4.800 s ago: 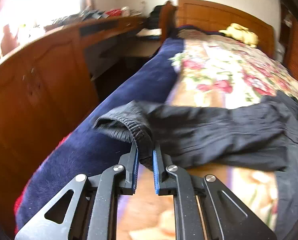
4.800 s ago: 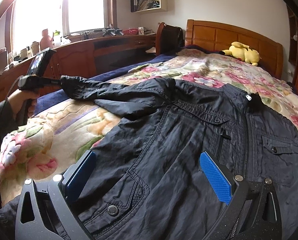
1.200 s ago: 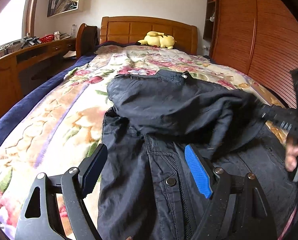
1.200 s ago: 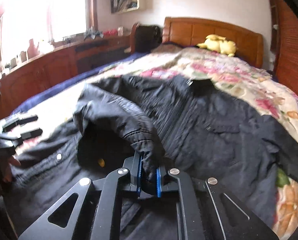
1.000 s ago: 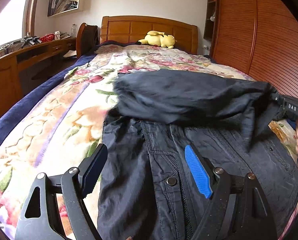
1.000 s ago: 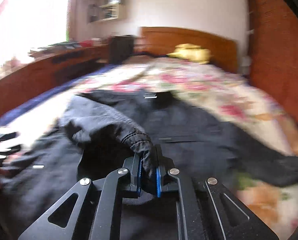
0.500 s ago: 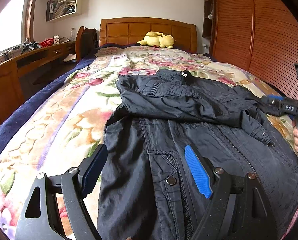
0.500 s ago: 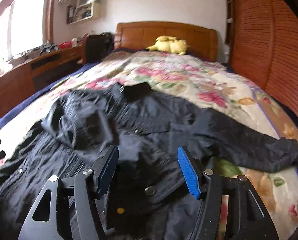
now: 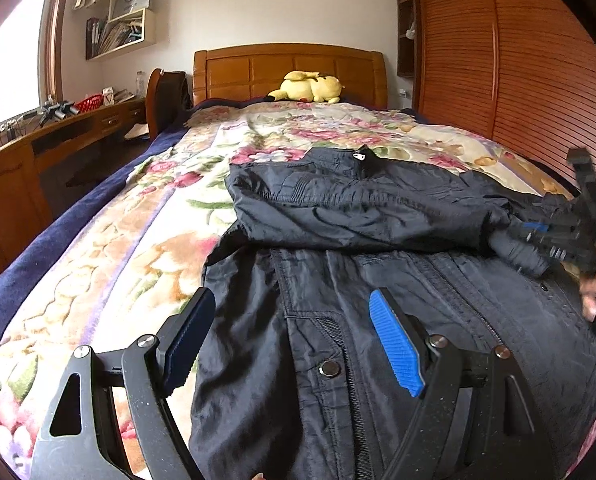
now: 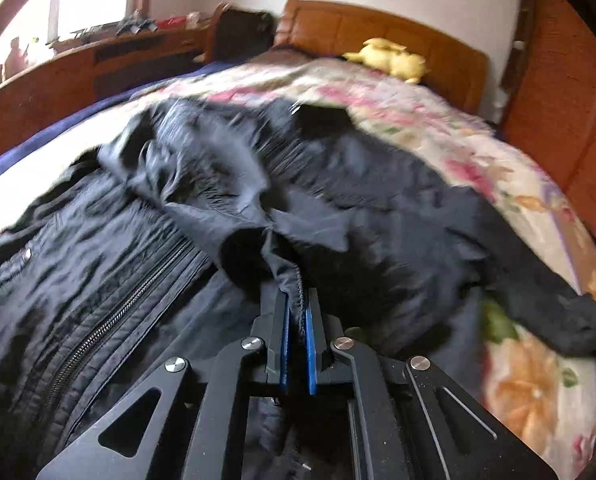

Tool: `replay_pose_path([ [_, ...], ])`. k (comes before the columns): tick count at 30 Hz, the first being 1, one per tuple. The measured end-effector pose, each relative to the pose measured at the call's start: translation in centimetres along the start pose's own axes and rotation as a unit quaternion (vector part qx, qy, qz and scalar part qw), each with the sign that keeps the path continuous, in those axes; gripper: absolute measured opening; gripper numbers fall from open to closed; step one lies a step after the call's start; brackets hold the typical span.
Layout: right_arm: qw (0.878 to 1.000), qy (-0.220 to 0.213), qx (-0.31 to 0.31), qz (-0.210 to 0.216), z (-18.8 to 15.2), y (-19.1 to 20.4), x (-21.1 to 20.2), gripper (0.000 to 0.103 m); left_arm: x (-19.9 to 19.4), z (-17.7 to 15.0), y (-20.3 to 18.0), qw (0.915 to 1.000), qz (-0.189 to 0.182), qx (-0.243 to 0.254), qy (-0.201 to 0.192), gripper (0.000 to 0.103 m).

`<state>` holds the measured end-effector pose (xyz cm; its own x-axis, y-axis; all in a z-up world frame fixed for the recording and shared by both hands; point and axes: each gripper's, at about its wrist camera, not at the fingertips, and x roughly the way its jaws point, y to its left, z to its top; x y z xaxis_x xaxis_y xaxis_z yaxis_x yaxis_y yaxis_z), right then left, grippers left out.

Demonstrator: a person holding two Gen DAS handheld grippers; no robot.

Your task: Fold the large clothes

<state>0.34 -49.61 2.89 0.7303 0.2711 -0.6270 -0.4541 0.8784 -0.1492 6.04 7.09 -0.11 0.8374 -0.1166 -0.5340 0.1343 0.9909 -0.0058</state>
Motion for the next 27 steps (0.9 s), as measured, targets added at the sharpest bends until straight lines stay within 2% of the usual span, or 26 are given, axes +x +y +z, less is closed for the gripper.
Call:
replay_pose_path([
  [4, 0.999, -0.027, 0.031, 0.010, 0.1, -3.0, -2.4, 0.007, -0.1, 0.0, -0.3, 1.0000, 0.000, 0.002, -0.001, 0.080],
  [6, 0.998, -0.026, 0.041, 0.038, 0.0, -3.9, -2.9, 0.017, -0.1, 0.2, -0.4, 1.0000, 0.001, -0.001, -0.002, 0.081],
  [8, 0.997, -0.031, 0.048, 0.043, -0.4, -4.6, -3.3, 0.042, -0.1, 0.4, -0.6, 1.0000, 0.000, -0.004, -0.003, 0.080],
  [11, 0.996, -0.037, 0.070, 0.029, -1.0, -5.8, -3.7, 0.060, -0.1, 0.8, -1.4, 0.9999, -0.005, -0.005, -0.008, 0.080],
  [13, 0.996, -0.035, 0.076, 0.019, -1.6, -6.0, -3.5, 0.066, 0.0, 1.0, -2.2, 0.9999, -0.009, -0.001, -0.011, 0.080],
  [19, 0.997, -0.006, 0.079, -0.015, -2.7, -7.3, -2.2, 0.067, 0.9, 2.0, -5.2, 0.9993, -0.033, 0.010, -0.015, 0.081],
  [24, 0.995, 0.007, 0.097, -0.013, -2.2, -8.2, -0.5, 0.067, 1.8, 2.2, -7.6, 0.9985, -0.047, 0.027, -0.009, 0.080],
  [27, 0.995, 0.010, 0.100, 0.003, -2.0, -8.4, 0.6, 0.067, 2.4, 2.0, -8.7, 0.9978, -0.055, 0.036, -0.001, 0.082],
])
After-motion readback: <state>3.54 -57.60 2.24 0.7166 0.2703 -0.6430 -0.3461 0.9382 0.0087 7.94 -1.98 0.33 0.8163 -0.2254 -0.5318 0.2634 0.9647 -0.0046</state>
